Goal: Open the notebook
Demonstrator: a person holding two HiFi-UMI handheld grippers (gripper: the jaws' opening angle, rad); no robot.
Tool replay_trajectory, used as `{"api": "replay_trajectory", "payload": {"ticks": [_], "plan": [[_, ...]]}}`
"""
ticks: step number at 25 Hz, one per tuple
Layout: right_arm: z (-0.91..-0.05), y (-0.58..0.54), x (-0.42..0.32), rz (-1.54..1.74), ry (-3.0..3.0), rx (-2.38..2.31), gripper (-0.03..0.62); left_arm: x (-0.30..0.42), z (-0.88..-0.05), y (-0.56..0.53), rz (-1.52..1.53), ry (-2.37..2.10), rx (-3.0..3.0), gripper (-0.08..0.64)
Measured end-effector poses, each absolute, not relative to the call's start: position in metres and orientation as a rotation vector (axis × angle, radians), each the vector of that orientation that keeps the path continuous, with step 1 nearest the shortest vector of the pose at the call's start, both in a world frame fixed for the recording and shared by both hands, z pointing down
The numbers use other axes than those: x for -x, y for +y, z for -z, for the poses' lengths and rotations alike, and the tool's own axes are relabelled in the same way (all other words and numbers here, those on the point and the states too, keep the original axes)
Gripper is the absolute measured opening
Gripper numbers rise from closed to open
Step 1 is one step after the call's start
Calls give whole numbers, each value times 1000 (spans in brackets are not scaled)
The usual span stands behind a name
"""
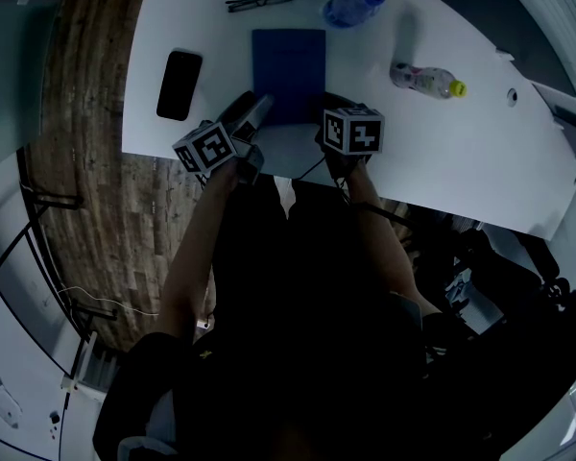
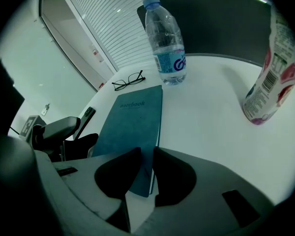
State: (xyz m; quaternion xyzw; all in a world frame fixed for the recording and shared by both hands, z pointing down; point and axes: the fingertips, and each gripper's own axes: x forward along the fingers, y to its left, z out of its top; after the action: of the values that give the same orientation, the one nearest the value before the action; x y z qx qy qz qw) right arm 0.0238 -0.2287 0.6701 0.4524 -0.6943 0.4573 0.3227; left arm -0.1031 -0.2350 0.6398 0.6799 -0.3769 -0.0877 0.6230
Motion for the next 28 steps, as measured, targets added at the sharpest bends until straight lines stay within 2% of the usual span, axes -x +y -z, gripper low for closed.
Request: {"api": "replay_trajectory", "payload": {"ticks": [9,16,24,28], "plan": [[-655,-234,-22,-1252,-1931,-1242,60,103,-641,-236,207,-846,-1534,321],[-634,-239,-19,-1253,-2033,-1267,49,101,-641,-235,207,-833,-1543,321],[-624,-242,-13,-890,-1997,-1216,48,99,-641,-234,180,-844,-1563,316],[-610,-250,-5,-908,-2080,-1216,43,101,-642,-236,203,-849,-1549,316]]}}
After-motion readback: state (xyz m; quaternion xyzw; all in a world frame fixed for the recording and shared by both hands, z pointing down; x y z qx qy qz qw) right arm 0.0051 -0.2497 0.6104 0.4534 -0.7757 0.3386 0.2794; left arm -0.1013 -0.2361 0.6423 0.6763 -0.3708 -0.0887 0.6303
